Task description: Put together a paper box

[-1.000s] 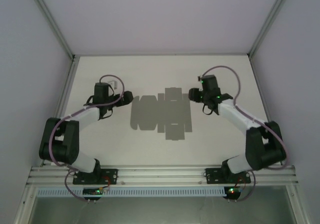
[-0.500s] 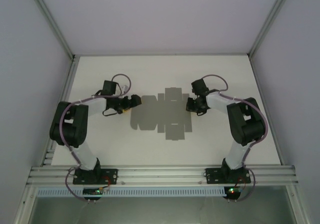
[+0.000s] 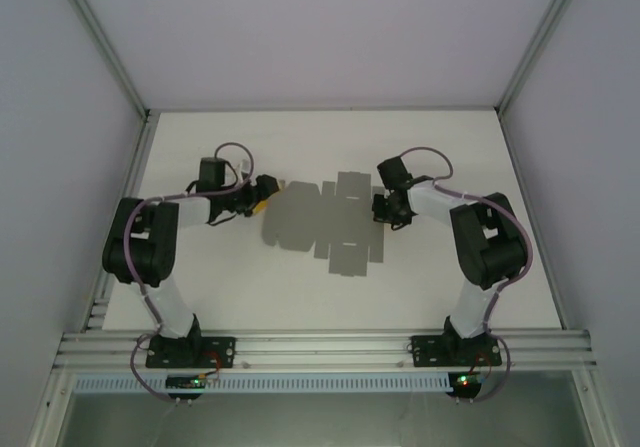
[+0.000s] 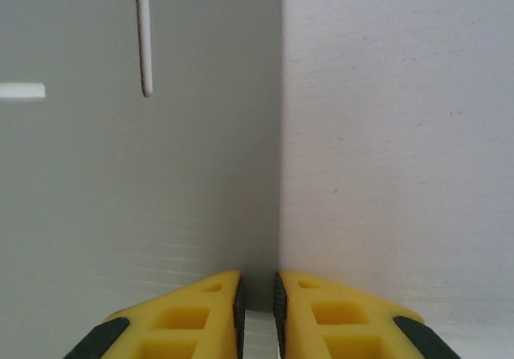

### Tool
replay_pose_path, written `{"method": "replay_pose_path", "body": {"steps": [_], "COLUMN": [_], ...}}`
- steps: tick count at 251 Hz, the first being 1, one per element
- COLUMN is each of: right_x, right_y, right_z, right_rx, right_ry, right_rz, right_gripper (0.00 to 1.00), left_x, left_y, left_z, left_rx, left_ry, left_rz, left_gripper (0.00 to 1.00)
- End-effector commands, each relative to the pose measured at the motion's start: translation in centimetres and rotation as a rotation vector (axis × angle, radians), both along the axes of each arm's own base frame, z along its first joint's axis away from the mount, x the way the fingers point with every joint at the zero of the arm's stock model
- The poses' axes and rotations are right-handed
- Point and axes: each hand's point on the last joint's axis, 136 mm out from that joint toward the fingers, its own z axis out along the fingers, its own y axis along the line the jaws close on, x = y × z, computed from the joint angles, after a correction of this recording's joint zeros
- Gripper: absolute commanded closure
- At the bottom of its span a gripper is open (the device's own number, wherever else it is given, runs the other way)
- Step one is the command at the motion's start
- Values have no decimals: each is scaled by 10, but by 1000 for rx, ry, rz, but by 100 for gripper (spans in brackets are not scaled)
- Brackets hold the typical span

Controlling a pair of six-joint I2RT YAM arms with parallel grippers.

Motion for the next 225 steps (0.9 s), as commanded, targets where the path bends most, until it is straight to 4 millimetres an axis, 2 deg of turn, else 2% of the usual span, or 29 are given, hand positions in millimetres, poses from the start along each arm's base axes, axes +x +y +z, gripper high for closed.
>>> {"method": "replay_pose_path", "body": {"steps": [1, 23, 55, 81, 94, 122, 146, 168, 188, 225], "right_x": [-36, -36, -33, -31, -30, -30, -30, -30, -30, -28], "right_y": [8, 8, 9, 10, 11, 12, 12, 10, 9, 11], "right_z": [-51, -54, -54, -54, -55, -56, -57, -56, -55, -49], "right_rx": [-3, -3, 4, 7, 12, 14, 17, 5, -1, 14], "right_ry": [161, 159, 144, 131, 127, 125, 124, 120, 118, 103], "right_rz": [24, 15, 11, 12, 10, 13, 15, 12, 9, 17], "right_gripper": [79, 79, 79, 79, 79, 79, 79, 78, 77, 77], "left_x": [-49, -52, -61, -66, -67, -67, -59, -61, -62, -62], "left_y": [-58, -59, -66, -68, -70, -79, -63, -45, -38, -38], "left_z": [87, 93, 94, 69, 55, 43, 30, 19, 12, 11], "left_rx": [-318, -323, -303, -131, -21, 86, 231, 383, 451, 440], "left_ry": [-99, -92, -54, 12, 33, 54, 88, 131, 141, 141], "left_rz": [-331, -338, -368, -359, -362, -371, -304, -268, -259, -246], "left_gripper": [21, 27, 27, 26, 29, 33, 39, 43, 51, 83]}}
